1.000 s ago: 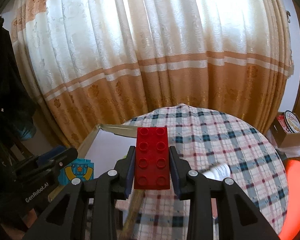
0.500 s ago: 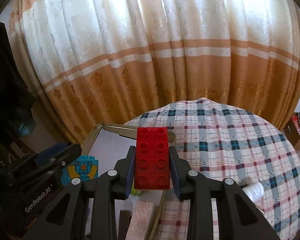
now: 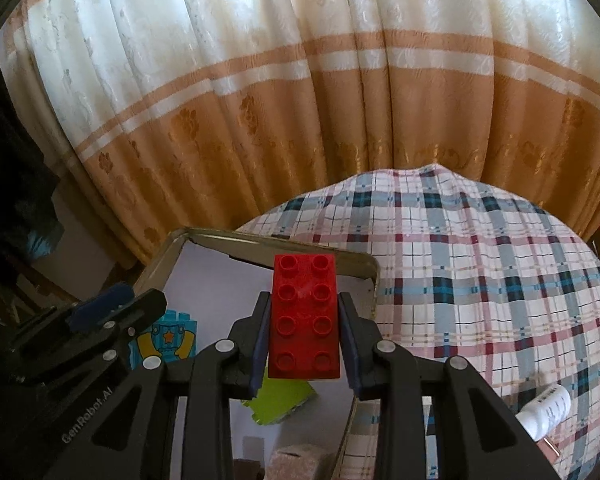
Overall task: Organize rigid objects
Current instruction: 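Lower both bricks into the tray and open both grippers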
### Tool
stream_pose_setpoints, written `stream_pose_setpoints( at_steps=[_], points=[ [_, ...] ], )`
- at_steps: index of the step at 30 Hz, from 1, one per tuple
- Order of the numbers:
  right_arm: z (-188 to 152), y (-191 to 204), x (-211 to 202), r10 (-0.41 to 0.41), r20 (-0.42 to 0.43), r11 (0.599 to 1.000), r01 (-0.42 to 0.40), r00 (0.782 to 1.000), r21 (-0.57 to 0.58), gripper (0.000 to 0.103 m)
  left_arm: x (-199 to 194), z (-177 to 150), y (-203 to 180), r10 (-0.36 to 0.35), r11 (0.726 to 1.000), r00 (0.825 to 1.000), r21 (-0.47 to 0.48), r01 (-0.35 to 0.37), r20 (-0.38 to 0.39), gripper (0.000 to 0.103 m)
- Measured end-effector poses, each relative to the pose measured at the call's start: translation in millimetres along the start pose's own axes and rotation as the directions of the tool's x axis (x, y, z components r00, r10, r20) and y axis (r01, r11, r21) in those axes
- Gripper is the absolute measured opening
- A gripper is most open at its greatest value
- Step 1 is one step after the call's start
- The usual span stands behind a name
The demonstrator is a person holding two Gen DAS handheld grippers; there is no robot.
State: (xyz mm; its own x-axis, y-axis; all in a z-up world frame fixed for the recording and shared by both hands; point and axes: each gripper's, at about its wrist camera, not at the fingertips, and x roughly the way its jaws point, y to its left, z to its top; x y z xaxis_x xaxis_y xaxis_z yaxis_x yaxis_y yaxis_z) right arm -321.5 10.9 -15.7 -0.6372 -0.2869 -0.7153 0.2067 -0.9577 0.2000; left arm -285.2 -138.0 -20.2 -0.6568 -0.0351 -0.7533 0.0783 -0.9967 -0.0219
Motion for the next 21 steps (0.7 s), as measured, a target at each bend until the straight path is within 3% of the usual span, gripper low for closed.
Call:
stream_pose_setpoints(
  at_steps=[15,17,19,20,21],
  points=[
    [-3.8,0.8,21.0,0.062,-0.07,0.998,-0.063,0.996,-0.006,0.035,5.8,-0.5,-2.9,0.028,0.999,1.0,0.019,-0.028,0.002,0.03],
    [-4.3,1.3,14.9,0.061,-0.057,0.998,-0.062,0.996,-0.007,0.045,3.3,-1.1,-2.3,0.019,1.0,1.0,0.008,-0.019,0.008,0.031],
    [-4.8,2.3,3.6,0.016,-0.03,1.0,-0.017,0.999,-0.027,0.058,-4.7,-1.6,-3.5,0.036,0.999,0.999,0.014,-0.036,0.033,0.038],
    [-5.2,1.1,-2.4,0.002,-0.016,1.0,-0.002,1.0,-0.028,0.059,-9.8,-1.9,-5.1,0.051,0.998,0.997,0.026,-0.052,0.051,0.043],
    [-6.1,-2.1,-9.4,0.001,-0.003,1.0,-0.001,1.0,-0.016,0.059,-15.3,-2.6,-6.9,0.074,0.996,0.995,0.038,-0.077,0.069,0.057]
  ],
)
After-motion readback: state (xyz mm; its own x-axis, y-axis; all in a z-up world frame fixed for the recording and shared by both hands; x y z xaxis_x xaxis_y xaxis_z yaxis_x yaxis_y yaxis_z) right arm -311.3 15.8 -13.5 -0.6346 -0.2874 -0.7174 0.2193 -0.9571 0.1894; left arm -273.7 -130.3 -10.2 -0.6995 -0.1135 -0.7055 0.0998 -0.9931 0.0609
